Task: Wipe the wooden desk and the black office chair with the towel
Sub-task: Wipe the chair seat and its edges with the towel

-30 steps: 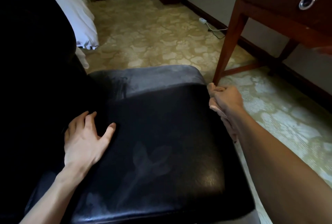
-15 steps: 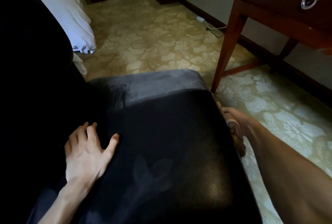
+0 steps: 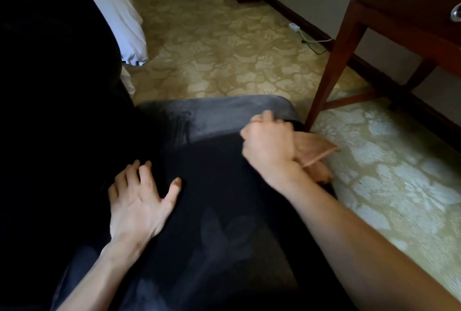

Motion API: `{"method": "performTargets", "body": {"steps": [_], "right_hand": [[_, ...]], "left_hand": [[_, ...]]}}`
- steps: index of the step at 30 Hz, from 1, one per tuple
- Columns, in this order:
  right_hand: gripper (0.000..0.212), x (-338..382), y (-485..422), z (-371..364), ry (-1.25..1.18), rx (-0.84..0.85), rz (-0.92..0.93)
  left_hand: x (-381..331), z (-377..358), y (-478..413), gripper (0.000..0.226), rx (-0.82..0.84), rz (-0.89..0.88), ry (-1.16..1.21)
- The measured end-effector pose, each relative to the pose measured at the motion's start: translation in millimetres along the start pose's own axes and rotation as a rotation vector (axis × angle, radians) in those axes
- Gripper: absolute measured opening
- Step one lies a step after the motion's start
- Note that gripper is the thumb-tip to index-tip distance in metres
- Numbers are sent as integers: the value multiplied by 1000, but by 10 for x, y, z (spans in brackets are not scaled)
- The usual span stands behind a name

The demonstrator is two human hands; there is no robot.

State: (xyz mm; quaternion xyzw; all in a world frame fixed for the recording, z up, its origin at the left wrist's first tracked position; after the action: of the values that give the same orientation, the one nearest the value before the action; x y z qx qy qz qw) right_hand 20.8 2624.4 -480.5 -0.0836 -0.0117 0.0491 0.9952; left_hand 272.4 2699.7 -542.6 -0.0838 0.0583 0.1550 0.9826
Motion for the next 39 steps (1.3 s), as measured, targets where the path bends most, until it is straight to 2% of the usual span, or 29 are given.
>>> {"method": "performTargets", "body": {"steps": [3, 5, 7, 11, 15, 19, 22, 24, 26, 28, 30, 33, 35, 37, 39], "right_hand": [[37, 739, 56, 51, -17, 48, 258], [34, 1065, 39, 122, -40, 74, 356], [34, 1248, -14, 226, -98, 66, 392], [36, 1544, -165, 278, -41, -97, 468], [35, 1719, -214, -21, -19, -33, 520], [41, 1044, -373, -141, 70, -27, 325], [46, -112, -463, -125, 190, 78, 61], [41, -731, -390, -108, 219, 156, -120], [30, -902, -344, -107, 270, 179, -218], [27, -711, -392, -116, 265, 127, -238], [29, -272, -505, -46, 177, 30, -138], [33, 765, -502, 58, -11, 11, 208], [37, 1432, -398, 22, -75, 34, 356], [38, 1711, -340, -8, -76, 35, 400], [36, 1470, -410, -16, -51, -28, 343]], "left_hand": [[-25, 15, 17, 90, 12, 5, 1], [-24, 23, 19, 91, 16, 7, 2], [-3, 22, 15, 92, 23, 7, -2], [7, 16, 21, 86, 38, 6, -2], [33, 25, 14, 84, 34, 0, 10], [86, 28, 1, 86, 41, -7, 63], [109, 10, -23, 85, 28, -15, 89], [81, -9, -40, 83, 25, -16, 79], [45, -13, -51, 82, 18, -16, 75], [29, -5, -51, 81, 19, -18, 76], [36, 0, -49, 81, 16, -7, 70], [48, 6, -30, 81, 28, -2, 70], [65, 21, -19, 81, 35, -3, 79], [90, 35, -25, 82, 41, -11, 88], [116, 42, -36, 81, 40, -19, 121]]}}
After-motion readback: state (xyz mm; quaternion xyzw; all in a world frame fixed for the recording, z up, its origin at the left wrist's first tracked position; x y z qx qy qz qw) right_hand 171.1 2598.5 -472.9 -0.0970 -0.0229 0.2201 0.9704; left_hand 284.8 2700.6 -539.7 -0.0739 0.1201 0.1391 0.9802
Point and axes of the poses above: each hand's wrist, its own y-axis away from the middle knuckle, its own z-axis out of the back of the hand, x = y × z, the point moved 2 cm from there along -y, towards the middle knuckle, and after that the axes turned 7 degrees about z, right-handed, at the moved point
